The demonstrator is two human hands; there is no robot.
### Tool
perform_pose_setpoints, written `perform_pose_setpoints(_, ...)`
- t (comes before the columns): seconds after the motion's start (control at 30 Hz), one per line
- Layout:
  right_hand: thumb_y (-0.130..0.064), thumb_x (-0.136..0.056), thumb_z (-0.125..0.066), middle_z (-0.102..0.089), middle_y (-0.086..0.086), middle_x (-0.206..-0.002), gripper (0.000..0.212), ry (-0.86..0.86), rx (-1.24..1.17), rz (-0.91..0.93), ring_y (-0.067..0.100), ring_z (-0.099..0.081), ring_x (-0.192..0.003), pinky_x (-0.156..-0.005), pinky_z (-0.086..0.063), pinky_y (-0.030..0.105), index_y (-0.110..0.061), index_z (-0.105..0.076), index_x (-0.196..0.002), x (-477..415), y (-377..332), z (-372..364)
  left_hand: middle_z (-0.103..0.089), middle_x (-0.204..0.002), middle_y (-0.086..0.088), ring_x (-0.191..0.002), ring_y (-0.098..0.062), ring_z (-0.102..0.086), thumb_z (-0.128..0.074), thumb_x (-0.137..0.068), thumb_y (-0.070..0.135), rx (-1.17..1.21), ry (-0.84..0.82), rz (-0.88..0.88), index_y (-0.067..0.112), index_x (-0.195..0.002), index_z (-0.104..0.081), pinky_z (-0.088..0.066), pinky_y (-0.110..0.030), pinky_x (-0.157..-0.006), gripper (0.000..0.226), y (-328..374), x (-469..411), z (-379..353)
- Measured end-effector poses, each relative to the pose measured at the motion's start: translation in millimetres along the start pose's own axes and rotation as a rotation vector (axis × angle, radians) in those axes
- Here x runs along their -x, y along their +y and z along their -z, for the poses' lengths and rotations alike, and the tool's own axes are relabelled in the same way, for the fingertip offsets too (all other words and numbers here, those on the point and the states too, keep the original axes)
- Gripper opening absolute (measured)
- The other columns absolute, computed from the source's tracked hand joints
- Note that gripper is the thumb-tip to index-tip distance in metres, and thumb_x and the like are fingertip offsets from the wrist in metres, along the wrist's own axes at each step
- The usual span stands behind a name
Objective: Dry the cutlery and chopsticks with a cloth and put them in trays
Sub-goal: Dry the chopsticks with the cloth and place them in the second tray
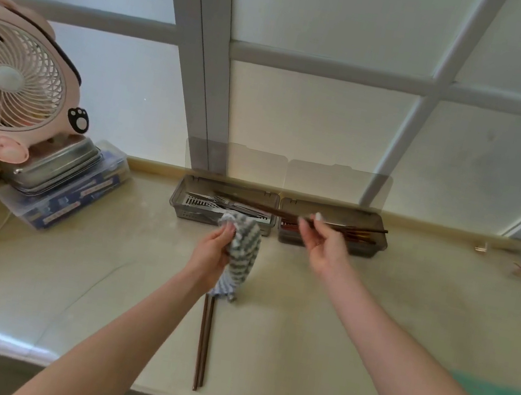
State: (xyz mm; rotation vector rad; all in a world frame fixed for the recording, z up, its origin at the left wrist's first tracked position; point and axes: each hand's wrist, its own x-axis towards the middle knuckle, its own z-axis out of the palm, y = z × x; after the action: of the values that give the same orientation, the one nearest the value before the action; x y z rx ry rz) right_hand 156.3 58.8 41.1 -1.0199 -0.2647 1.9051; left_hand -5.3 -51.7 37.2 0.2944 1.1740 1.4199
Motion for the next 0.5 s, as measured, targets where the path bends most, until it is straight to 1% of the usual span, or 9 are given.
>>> perform_pose_setpoints(0.07, 0.003, -0.089, -0.057, -0.064, 0.02, -0.086, 0.003, -0.052, -0.025, -0.096, 0.024, -0.071, -0.064, -0.056, -0.059, 0.025, 0.005, -0.058, -0.091, 10.8, 33.2, -3.1, -0.067, -0.093, -0.011, -0.083, -0.02, -0.064, -0.041, -0.098, 0.021, 0.114, -0.015, 0.001, 0.002, -0.106, -0.057, -0.051, -0.031, -0.069, 0.026, -4.7, -6.5, -19.9)
perform_pose_setpoints(0.13, 0.002, -0.087, -0.062, -0.066, 0.021, -0.089, 0.011, -0.029, -0.02, -0.159, 0.021, -0.07, -0.064, -0.052, -0.056, 0.022, 0.005, -0.061, -0.097, 19.6, 55.9, 0.5, -0.067, -0.09, -0.009, -0.083, -0.019, -0.063, -0.044, -0.097, 0.018, 0.171, 0.033, -0.035, 0.003, -0.099, -0.059, -0.05, -0.029, -0.07, 0.021, -8.4, -13.7, -28.6)
perform_pose_setpoints(0.17, 0.0, -0.087, -0.063, -0.066, 0.018, -0.085, 0.013, -0.007, 0.007, -0.167, 0.018, -0.068, -0.06, -0.05, -0.054, 0.02, 0.005, -0.061, -0.098, 22.5, 62.0, 1.8, -0.066, -0.091, -0.01, -0.084, -0.019, -0.062, -0.046, -0.097, 0.014, 0.174, 0.082, -0.052, 0.004, -0.095, -0.059, -0.05, -0.029, -0.072, 0.017, -10.4, -17.0, -29.6)
perform_pose_setpoints(0.23, 0.0, -0.086, -0.062, -0.063, 0.012, -0.075, 0.016, 0.017, 0.091, -0.139, 0.013, -0.061, -0.056, -0.046, -0.051, 0.018, 0.005, -0.061, -0.101, 23.3, 64.7, 5.1, -0.063, -0.091, -0.01, -0.083, -0.019, -0.06, -0.048, -0.096, 0.009, 0.17, 0.19, -0.055, 0.005, -0.091, -0.058, -0.049, -0.029, -0.073, 0.012, -12.0, -22.2, -28.3)
perform_pose_setpoints(0.33, -0.003, -0.091, -0.057, -0.062, 0.013, -0.077, 0.019, 0.042, 0.173, -0.013, 0.016, -0.059, -0.061, -0.049, -0.052, 0.021, 0.002, -0.059, -0.109, 16.9, 56.6, 7.8, -0.061, -0.087, -0.008, -0.077, -0.017, -0.059, -0.051, -0.094, 0.009, 0.182, 0.323, -0.067, 0.004, -0.091, -0.057, -0.049, -0.027, -0.066, 0.009, -4.4, -29.6, -23.8)
perform_pose_setpoints(0.37, -0.008, -0.094, -0.056, -0.063, 0.015, -0.081, 0.018, 0.056, 0.229, 0.038, 0.019, -0.061, -0.064, -0.053, -0.054, 0.023, 0.001, -0.059, -0.109, 13.7, 54.1, 8.1, -0.061, -0.087, -0.008, -0.076, -0.017, -0.059, -0.052, -0.094, 0.01, 0.175, 0.355, -0.084, 0.004, -0.092, -0.057, -0.048, -0.026, -0.064, 0.008, -0.5, -32.2, -21.9)
perform_pose_setpoints(0.4, -0.016, -0.096, -0.054, -0.065, 0.017, -0.089, 0.021, 0.07, 0.31, 0.078, 0.021, -0.063, -0.072, -0.061, -0.056, 0.026, -0.001, -0.06, -0.11, 10.6, 53.4, 8.0, -0.061, -0.087, -0.007, -0.076, -0.016, -0.059, -0.052, -0.094, 0.011, 0.156, 0.374, -0.099, 0.004, -0.095, -0.056, -0.048, -0.026, -0.064, 0.008, 2.4, -34.2, -20.3)
perform_pose_setpoints(0.43, -0.024, -0.098, -0.05, -0.065, 0.018, -0.1, 0.027, 0.062, 0.388, 0.101, 0.022, -0.065, -0.084, -0.075, -0.057, 0.03, -0.003, -0.062, -0.111, 10.1, 53.9, 5.8, -0.061, -0.087, -0.007, -0.077, -0.017, -0.059, -0.053, -0.094, 0.012, 0.137, 0.374, -0.111, 0.003, -0.098, -0.056, -0.049, -0.027, -0.066, 0.01, 4.3, -35.1, -20.1)
perform_pose_setpoints(0.5, -0.037, -0.1, -0.043, -0.061, 0.013, -0.121, 0.04, 0.029, 0.488, 0.093, 0.021, -0.058, -0.112, -0.101, -0.045, 0.035, -0.007, -0.059, -0.12, 12.8, 58.3, -2.3, -0.063, -0.09, -0.008, -0.083, -0.02, -0.061, -0.053, -0.094, 0.014, 0.073, 0.345, -0.121, 0.004, -0.1, -0.056, -0.051, -0.033, -0.077, 0.012, 3.0, -36.1, -22.1)
